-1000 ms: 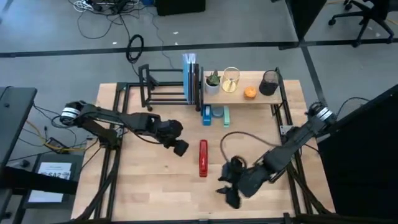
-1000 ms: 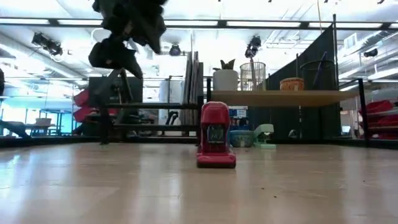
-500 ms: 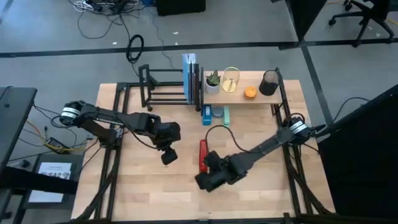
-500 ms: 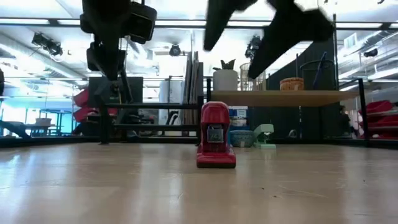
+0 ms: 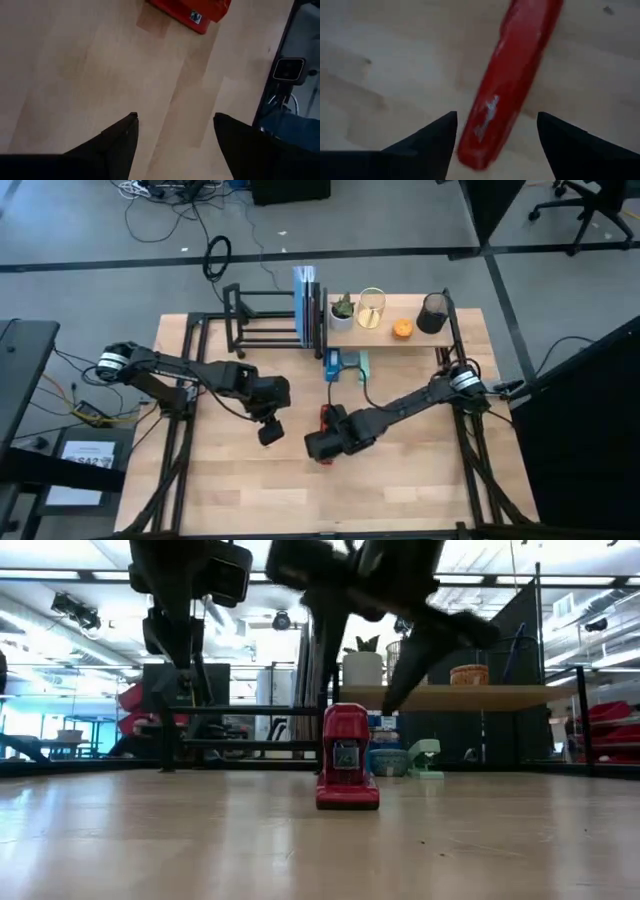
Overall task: Stock shelves
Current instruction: Put the red stapler under the shelf
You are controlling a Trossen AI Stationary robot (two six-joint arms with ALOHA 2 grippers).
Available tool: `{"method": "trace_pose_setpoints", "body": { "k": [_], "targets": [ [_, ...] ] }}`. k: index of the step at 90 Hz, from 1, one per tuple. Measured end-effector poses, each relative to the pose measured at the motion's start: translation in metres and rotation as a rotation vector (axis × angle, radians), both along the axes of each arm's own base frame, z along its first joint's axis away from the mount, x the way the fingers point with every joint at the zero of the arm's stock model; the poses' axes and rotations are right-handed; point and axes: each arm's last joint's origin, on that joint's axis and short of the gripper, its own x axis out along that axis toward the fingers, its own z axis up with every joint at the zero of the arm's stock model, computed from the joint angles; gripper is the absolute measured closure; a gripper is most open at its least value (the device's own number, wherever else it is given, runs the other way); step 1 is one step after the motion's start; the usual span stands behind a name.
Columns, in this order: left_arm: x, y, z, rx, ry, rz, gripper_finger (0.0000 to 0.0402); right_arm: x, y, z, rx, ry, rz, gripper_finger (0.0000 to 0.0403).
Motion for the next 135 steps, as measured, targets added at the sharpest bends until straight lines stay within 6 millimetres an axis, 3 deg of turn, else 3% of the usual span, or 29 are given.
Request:
{"method": "trace_pose_setpoints", "body": {
  "k": [18, 39, 51, 66, 83, 97, 115, 135],
  "targets": [
    [0.0, 0.0, 0.0, -0.003, 0.0, -0.003, 0.0163, 0.01, -0.018, -0.024, 0.027, 0.084, -0.042, 0.0159],
    [-0.001, -0.001, 0.0, -0.018, 0.008, -0.013, 0.0163, 0.016, -0.02, -0.048, 0.078, 0.138, -0.091, 0.0166],
    [-0.001, -0.001, 0.0, -0.025, 0.009, -0.017, 0.0163, 0.017, -0.02, -0.049, 0.096, 0.137, -0.093, 0.0202],
    [-0.001, -0.001, 0.0, -0.017, 0.008, -0.036, 0.0163, 0.015, -0.019, -0.046, 0.114, 0.15, -0.095, 0.0299],
    [-0.003, -0.001, -0.001, -0.015, 0.028, -0.037, 0.0163, 0.007, -0.015, -0.025, 0.184, 0.147, -0.031, 0.0301],
    [-0.003, -0.001, -0.001, -0.013, 0.027, -0.036, 0.0163, -0.013, -0.007, 0.015, 0.242, 0.136, -0.006, 0.0301],
    [-0.003, 0.0, -0.001, -0.001, 0.022, -0.029, 0.0163, -0.057, 0.003, 0.056, 0.242, 0.222, -0.015, 0.0301],
    [-0.002, 0.0, -0.001, 0.013, 0.021, -0.02, 0.0163, -0.127, 0.003, 0.059, 0.279, 0.287, -0.063, 0.0301]
  ]
}}
